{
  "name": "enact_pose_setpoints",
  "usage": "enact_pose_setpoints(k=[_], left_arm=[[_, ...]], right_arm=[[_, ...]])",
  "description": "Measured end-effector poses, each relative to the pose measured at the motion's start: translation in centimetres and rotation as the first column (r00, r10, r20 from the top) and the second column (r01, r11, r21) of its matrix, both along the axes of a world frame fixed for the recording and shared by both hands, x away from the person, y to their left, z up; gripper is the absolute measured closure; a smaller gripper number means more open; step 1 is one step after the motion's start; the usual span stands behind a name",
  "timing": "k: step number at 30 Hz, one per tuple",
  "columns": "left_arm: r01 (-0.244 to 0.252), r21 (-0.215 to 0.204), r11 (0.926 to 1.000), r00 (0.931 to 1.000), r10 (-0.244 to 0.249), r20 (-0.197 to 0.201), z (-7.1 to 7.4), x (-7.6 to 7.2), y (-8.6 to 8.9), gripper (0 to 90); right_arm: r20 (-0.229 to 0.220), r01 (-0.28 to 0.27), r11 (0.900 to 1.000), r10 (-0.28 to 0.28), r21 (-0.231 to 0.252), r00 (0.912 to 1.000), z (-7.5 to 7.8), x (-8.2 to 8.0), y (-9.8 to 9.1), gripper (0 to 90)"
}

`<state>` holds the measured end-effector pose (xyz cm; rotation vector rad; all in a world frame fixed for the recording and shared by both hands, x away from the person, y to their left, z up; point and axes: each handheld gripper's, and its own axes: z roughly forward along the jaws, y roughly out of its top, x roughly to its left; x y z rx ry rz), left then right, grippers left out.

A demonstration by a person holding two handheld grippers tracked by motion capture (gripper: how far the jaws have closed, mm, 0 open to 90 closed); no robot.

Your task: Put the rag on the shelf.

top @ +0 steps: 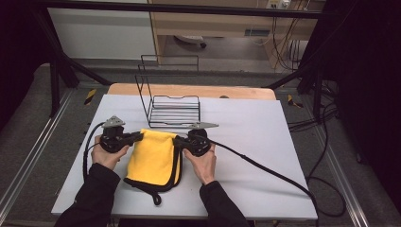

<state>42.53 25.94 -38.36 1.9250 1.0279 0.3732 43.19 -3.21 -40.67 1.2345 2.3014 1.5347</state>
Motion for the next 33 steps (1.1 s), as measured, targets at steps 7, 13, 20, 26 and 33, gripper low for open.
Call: enact_pose_setpoints(k=[7,13,20,26,33], left_arm=[[0.002,-0.02,0.9998,0.9964,0.0,0.085,1.8,-1.4,0.0,83.3],[-0.006,-0.049,0.9988,0.9863,0.015,0.164,3.2,-2.4,-0.4,83.2],[-0.007,-0.083,0.9965,0.9695,0.027,0.244,5.0,-3.6,-1.2,83.2],[-0.001,-0.109,0.9941,0.9532,0.034,0.301,6.3,-4.3,-2.0,83.1],[0.005,-0.138,0.9904,0.9342,0.045,0.354,7.5,-4.6,-2.3,83.1]], right_arm=[[0.095,0.001,0.9997,-0.003,0.022,0.9955,1.7,-0.6,-0.5,79.4],[0.175,0.006,0.9993,-0.013,0.037,0.9844,3.4,-1.2,-0.9,79.5],[0.255,0.017,0.9983,-0.031,0.056,0.9665,5.4,-2.0,-1.8,79.6],[0.318,0.025,0.997,-0.048,0.073,0.9468,7.0,-2.6,-2.5,79.7],[0.385,0.03,0.9963,-0.058,0.08,0.921,8.4,-3.2,-3.1,79.7]])
